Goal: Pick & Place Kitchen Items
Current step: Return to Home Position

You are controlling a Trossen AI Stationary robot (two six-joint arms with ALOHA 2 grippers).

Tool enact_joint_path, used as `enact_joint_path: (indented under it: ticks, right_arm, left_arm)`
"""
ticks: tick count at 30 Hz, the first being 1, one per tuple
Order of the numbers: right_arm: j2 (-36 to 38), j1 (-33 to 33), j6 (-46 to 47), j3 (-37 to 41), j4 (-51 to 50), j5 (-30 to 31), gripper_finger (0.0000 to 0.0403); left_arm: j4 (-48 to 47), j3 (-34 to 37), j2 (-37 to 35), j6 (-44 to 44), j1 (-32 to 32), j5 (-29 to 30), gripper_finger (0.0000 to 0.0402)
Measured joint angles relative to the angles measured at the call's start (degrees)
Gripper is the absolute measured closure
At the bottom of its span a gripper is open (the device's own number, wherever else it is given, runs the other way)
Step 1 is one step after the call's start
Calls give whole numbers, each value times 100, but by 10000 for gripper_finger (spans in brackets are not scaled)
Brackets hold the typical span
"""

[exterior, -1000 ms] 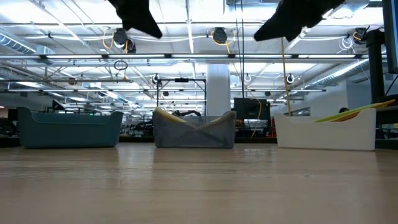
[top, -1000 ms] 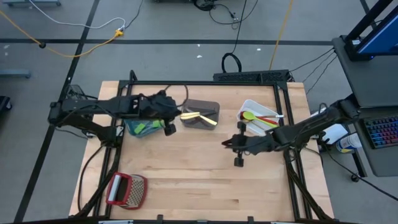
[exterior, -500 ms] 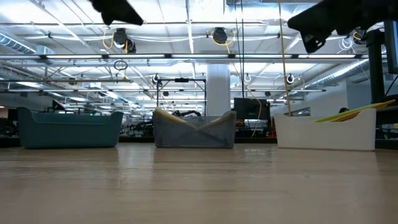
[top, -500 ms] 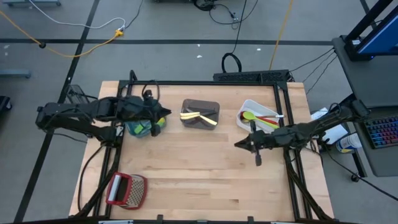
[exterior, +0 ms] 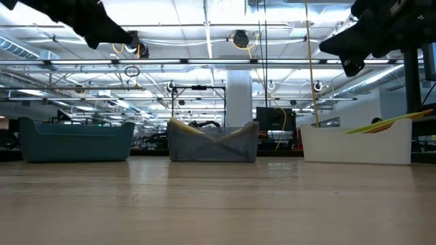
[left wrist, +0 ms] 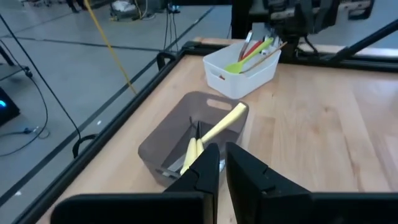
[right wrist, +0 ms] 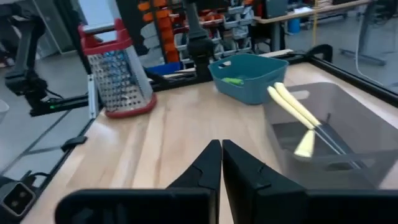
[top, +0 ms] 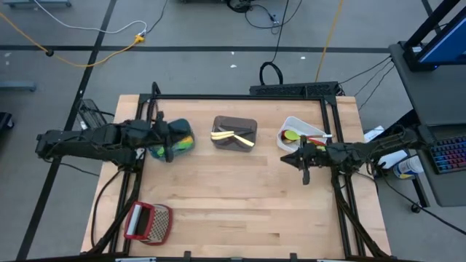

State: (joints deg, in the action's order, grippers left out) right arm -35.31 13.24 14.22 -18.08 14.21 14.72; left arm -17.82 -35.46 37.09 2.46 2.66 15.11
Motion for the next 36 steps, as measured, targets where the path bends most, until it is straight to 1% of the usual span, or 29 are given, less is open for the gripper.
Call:
enact_joint_path:
  ticks: [3,6,8,16,24,36]
  right_arm:
    - [121,-208,-7,75,12,-244,394]
    - [283,-383,11,137,12,-714,394]
    - [415,-468,-6,187,8,-902,394]
    - [1028,-627,-199,563,99,-894,394]
    - [1919,-738,-145,1105,168,-897,394]
    - [3220,-743,-161,1142,-800,-901,394]
  left_arm:
    - [36,284,-365,28,0,0,369]
    - [106,548,-728,73,0,-4,369]
    - [93,706,-984,114,0,-6,369]
    - [101,1209,-1979,253,0,-9,369]
    - [86,1538,-2713,278,0,-20,369]
    - [-170,1819,-3543,409,-17,-28,369]
